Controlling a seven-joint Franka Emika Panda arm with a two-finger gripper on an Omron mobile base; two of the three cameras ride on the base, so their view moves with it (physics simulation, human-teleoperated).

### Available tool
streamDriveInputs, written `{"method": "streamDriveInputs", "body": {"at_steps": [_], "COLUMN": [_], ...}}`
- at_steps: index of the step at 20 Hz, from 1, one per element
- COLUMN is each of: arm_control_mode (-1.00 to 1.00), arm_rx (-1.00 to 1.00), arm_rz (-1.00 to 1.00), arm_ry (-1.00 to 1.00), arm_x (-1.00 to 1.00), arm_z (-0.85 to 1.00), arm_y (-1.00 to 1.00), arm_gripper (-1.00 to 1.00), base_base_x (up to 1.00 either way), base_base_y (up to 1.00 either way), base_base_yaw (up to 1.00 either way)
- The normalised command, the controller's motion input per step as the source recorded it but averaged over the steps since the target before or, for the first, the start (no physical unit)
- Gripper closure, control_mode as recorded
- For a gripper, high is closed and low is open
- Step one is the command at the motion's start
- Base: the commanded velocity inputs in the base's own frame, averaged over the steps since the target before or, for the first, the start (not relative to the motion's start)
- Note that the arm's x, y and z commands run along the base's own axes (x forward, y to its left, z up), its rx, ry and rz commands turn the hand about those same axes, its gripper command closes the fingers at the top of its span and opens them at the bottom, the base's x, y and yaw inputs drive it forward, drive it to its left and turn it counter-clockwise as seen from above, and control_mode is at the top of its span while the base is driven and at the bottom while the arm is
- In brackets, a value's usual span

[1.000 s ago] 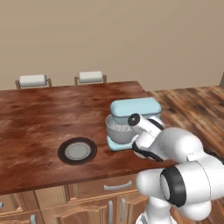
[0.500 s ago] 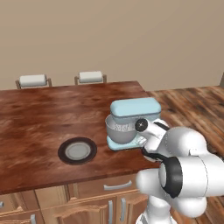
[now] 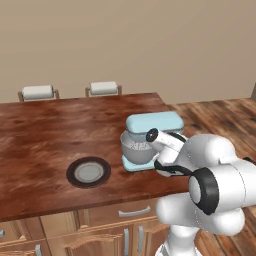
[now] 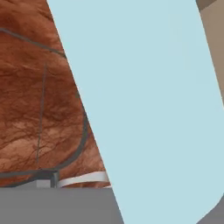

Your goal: Add butter and sugar cubes to the stand mixer bowl and then turn on the stand mixer to begin making frosting.

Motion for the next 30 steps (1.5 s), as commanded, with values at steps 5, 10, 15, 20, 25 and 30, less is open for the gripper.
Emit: {"method": "streamDriveInputs", "body": {"at_steps": [5,10,15,20,25,30], "arm_control_mode": [-1.0,-1.0,-1.0,-1.0,-1.0,-1.0], "arm_rx": [0.1,0.33,0.58,0.75,0.76,0.75], "arm_rz": [0.02,0.13,0.16,0.14,0.13,0.1], "arm_ry": [-0.04,-0.05,0.0,0.03,0.09,0.18], "arm_x": [0.01,0.05,0.3,0.41,0.4,0.28], "arm_z": [0.0,0.07,0.04,0.0,0.0,0.0], "arm_y": [-0.37,-0.51,-0.56,-0.51,-0.56,-0.64], "arm_gripper": [1.0,1.0,1.0,1.0,1.0,1.0], "base_base_x": [0.0,0.0,0.0,0.0,0.0,0.0], "base_base_y": [0.0,0.0,0.0,0.0,0.0,0.0], "base_base_yaw": [0.0,0.0,0.0,0.0,0.0,0.0]}}
